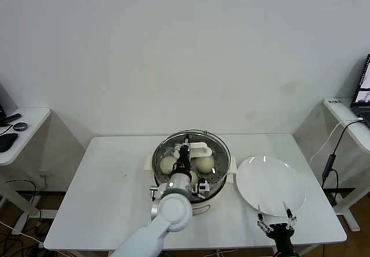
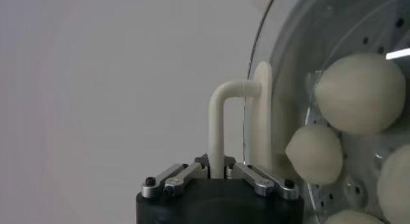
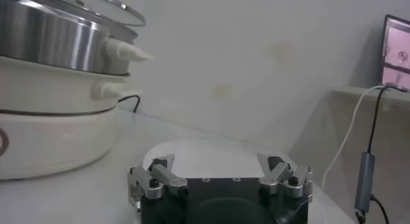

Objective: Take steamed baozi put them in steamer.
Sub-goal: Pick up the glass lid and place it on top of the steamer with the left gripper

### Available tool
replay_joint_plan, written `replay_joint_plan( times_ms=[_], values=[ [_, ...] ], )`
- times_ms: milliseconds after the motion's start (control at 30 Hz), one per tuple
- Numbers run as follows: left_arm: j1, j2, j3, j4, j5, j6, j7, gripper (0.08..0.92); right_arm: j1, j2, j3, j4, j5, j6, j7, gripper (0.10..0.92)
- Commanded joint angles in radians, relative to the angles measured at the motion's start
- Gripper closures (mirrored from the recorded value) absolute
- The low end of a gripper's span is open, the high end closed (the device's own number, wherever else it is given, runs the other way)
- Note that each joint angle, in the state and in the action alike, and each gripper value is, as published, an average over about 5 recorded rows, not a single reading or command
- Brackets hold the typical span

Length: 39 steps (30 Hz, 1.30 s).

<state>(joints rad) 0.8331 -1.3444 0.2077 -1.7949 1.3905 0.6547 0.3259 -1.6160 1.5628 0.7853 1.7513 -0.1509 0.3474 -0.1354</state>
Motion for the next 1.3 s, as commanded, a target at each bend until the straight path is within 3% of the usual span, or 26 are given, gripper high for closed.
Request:
replay_joint_plan(
  times_ms=[33,967,1067,1300],
  values=[
    [0.015,-0.013,-0.015,0.011,0.025,-0.002,0.003,0.824,-0.001,0.000,0.000,0.000,-0.003,0.001,0.001,0.203],
    [0.053,-0.008,-0.051,0.028,-0.013,-0.047,-0.063,0.824,-0.005,0.007,-0.015,0.006,-0.016,0.000,0.000,0.203],
    [0.065,-0.003,-0.055,0.012,-0.040,-0.056,-0.084,0.792,-0.007,0.008,-0.016,0.008,-0.018,0.000,-0.001,0.203],
    [0.136,0.032,-0.066,-0.101,-0.232,-0.097,-0.167,0.596,-0.010,0.012,-0.023,0.009,-0.027,-0.004,-0.003,0.203]
  ],
)
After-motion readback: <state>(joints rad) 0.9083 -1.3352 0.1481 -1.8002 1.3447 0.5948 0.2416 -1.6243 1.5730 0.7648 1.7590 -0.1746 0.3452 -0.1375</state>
